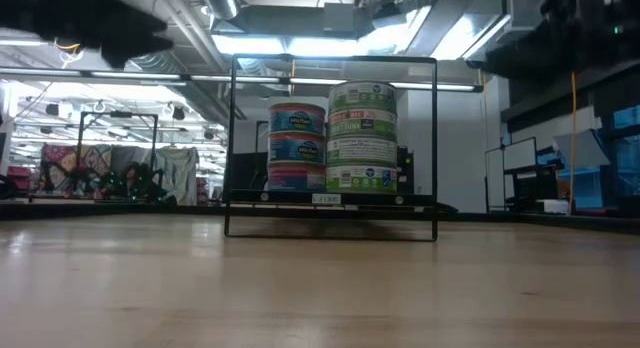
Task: Stack canned seafood by type on shelf
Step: Return to Home Position
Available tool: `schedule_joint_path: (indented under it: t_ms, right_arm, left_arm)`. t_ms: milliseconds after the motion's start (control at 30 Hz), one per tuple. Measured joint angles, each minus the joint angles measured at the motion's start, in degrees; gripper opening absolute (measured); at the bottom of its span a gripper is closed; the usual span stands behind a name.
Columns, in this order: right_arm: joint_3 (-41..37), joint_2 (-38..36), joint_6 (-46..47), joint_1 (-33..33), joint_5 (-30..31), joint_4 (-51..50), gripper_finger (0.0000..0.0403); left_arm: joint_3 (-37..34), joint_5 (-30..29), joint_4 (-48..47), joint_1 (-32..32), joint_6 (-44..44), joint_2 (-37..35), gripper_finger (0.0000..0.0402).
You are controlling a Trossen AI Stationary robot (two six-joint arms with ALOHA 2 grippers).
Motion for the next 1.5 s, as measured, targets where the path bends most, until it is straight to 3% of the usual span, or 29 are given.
schedule_joint_path:
  t_ms: [233,433,700,1033,1200,1367,1500]
  right_arm:
    - [-10.0,0.0,5.0,-1.0,-1.4,7.8,0.0161]
    - [-13.7,0.0,9.7,-3.7,-3.4,7.8,0.0161]
    - [-16.4,0.0,9.2,-3.7,-4.4,7.0,0.0161]
    - [-16.5,0.1,5.4,-3.7,-4.4,6.3,0.0161]
    - [-16.6,0.3,3.1,-3.7,-4.4,6.1,0.0161]
    - [-16.7,0.3,0.1,-3.7,-4.4,6.0,0.0161]
    - [-16.7,0.9,-0.6,-3.7,-4.4,5.9,0.0161]
  left_arm:
    - [-11.4,8.8,6.5,3.3,-3.7,-8.1,0.0219]
    - [-14.9,10.0,6.1,4.7,-4.4,-12.2,0.0219]
    - [-15.2,10.8,1.9,4.7,-4.1,-13.0,0.0219]
    - [-15.2,20.0,1.1,4.6,3.4,-13.0,0.0219]
    - [-15.3,20.3,1.4,4.7,7.3,-13.0,0.0219]
    - [-17.9,20.4,8.3,4.7,12.8,-13.0,0.0219]
    - [-17.9,20.5,8.3,4.9,12.3,-12.5,0.0219]
